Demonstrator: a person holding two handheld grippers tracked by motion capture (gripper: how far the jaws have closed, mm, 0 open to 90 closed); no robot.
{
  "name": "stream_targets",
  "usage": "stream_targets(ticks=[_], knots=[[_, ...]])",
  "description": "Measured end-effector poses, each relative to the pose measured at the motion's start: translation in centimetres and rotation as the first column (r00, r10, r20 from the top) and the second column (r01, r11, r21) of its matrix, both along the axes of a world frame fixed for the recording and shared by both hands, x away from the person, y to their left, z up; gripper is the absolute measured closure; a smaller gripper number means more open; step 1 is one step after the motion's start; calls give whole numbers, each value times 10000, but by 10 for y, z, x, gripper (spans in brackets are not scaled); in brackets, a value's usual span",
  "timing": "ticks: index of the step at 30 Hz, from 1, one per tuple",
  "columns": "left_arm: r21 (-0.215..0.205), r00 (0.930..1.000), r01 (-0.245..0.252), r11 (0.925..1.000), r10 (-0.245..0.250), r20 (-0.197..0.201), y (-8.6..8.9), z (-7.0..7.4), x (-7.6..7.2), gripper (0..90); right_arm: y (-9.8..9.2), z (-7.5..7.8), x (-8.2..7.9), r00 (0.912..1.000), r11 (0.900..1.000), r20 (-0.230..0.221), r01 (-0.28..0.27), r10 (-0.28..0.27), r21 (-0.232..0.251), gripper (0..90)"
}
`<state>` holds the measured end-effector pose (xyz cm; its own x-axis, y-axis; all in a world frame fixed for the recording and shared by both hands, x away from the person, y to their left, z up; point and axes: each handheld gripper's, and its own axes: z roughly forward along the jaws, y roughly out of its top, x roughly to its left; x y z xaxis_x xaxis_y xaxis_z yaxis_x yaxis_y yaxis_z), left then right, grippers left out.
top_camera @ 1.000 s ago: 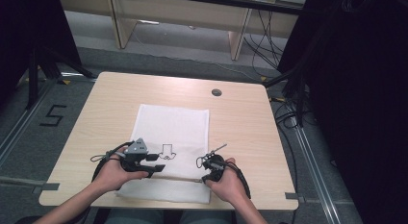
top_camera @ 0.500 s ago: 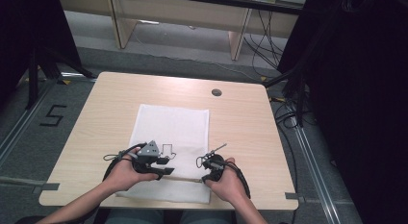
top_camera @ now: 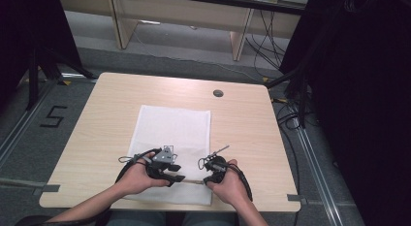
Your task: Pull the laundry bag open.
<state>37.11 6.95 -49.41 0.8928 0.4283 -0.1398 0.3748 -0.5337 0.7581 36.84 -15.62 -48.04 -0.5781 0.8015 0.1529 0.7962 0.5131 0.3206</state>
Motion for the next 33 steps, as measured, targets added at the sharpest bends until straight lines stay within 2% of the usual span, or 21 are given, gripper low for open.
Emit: stream_targets(ticks=[2,5,6,7,8,11,12,14,19,22,23,24,33], knots=[[76,9999,158,9998,-158,-6,-6,-1,-1,555,0,0,0,10000,10000,-10,73,-73,-21,900],[-79,9997,221,9997,-221,-64,-10,-2,-2,554,-1,-2,0,9997,9999,221,-63,60,142,900],[126,9991,410,9991,-411,66,-11,-3,0,554,-1,-1,0,10000,9999,68,10,-11,131,900],[126,9991,410,9991,-411,66,-11,-3,0,554,-1,0,-1,9999,9998,-4,146,-146,117,900],[38,9996,268,9996,-268,-111,-14,-3,-2,554,-1,0,-1,9999,9998,9,161,-161,111,900],[160,9992,391,9991,-391,-21,-15,-3,-1,553,-1,-1,-1,9999,9998,28,160,-160,70,900],[3,9992,387,9992,-387,-81,-17,-4,-2,553,0,-1,-1,9997,9997,-12,248,-248,37,900],[22,9990,431,9991,-430,-106,-19,-5,-2,552,-1,-1,0,10000,9999,27,-51,51,132,900],[156,9971,757,9970,-758,49,-23,-6,-4,551,-1,-1,0,10000,9999,91,-5,4,102,900],[-38,9970,768,9970,-768,-3,-26,-7,-6,550,-2,-1,0,10000,9999,76,-35,33,144,900],[-51,9951,988,9951,-987,103,-27,-7,-4,550,-2,-1,0,10000,9999,76,-35,33,144,900],[29,9963,863,9963,-863,49,-28,-7,-6,551,-2,-1,0,10000,9999,32,-40,39,153,900],[147,9941,1067,9942,-1069,169,-36,-9,-4,568,-2,-1,0,10000,9999,29,6,-7,142,900]])
